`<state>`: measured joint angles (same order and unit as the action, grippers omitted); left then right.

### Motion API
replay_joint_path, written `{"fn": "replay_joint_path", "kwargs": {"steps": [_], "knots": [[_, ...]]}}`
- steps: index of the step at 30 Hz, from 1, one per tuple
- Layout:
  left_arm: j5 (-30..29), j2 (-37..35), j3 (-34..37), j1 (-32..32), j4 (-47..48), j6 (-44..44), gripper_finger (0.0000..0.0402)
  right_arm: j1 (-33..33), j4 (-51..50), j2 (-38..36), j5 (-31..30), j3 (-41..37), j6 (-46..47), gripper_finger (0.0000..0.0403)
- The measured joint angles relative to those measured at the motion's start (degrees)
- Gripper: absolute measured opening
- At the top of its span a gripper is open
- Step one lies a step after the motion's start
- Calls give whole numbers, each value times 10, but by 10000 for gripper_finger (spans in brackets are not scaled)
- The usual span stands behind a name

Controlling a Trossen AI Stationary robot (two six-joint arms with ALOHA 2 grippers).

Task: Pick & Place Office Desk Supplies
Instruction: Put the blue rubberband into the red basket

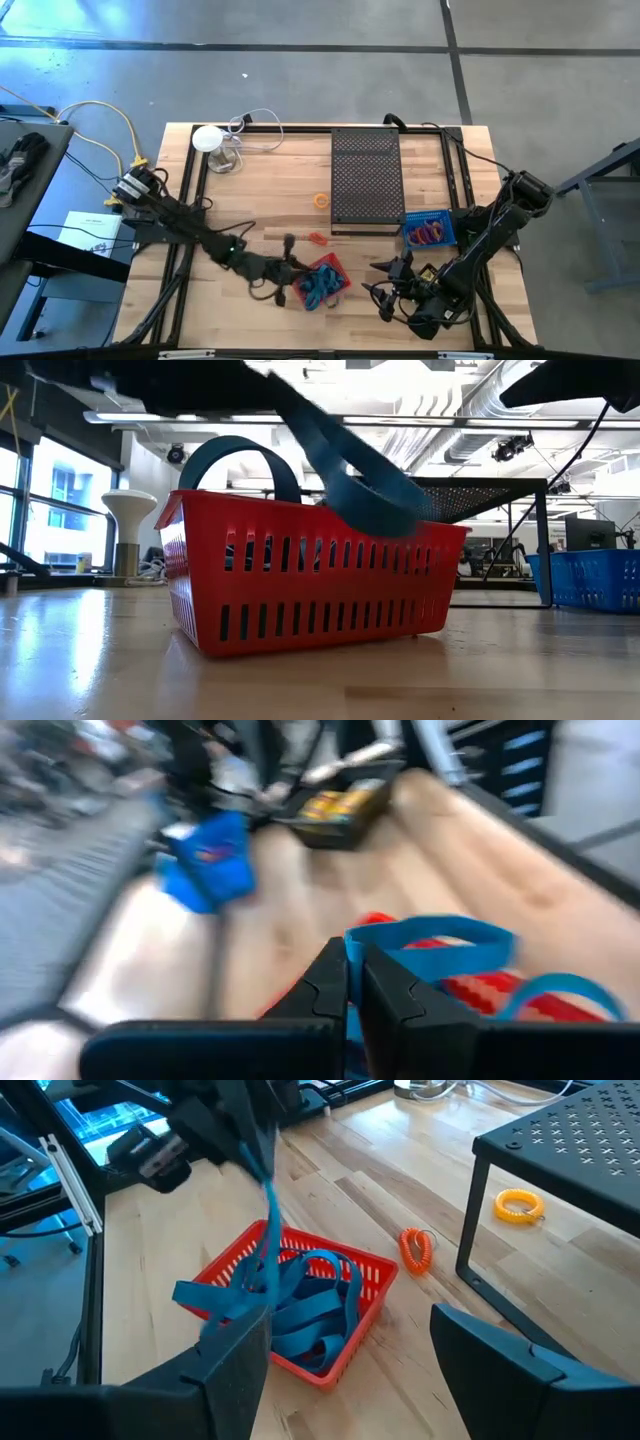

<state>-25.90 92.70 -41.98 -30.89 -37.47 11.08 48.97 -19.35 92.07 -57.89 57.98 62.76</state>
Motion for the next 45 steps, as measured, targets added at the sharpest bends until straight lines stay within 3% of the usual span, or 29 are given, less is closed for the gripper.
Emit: {"fn": "replay_joint_path", "kwargs": {"steps": [4,8,13,15,19,26,35,40,45], "knots": [[-113,-22,0,-39,-1,51,1,0,0,0,0,0,0,261],[-126,-31,-1,-55,26,22,1,0,1,0,-1,0,1,261],[-160,-31,-1,-41,128,-57,1,0,3,0,-1,0,3,261],[-130,-31,-1,-31,149,-93,1,0,4,2,-2,0,5,261],[29,-30,-2,-9,150,-127,1,0,3,3,-2,0,4,261],[182,-17,-32,25,145,-205,1,-11,3,3,-2,0,0,261],[227,99,-128,45,263,-221,1,-23,9,18,17,0,1,261],[218,114,-148,49,290,-247,8,-31,14,30,35,0,1,261],[215,111,-149,49,274,-249,44,-38,18,30,43,0,0,261]]}}
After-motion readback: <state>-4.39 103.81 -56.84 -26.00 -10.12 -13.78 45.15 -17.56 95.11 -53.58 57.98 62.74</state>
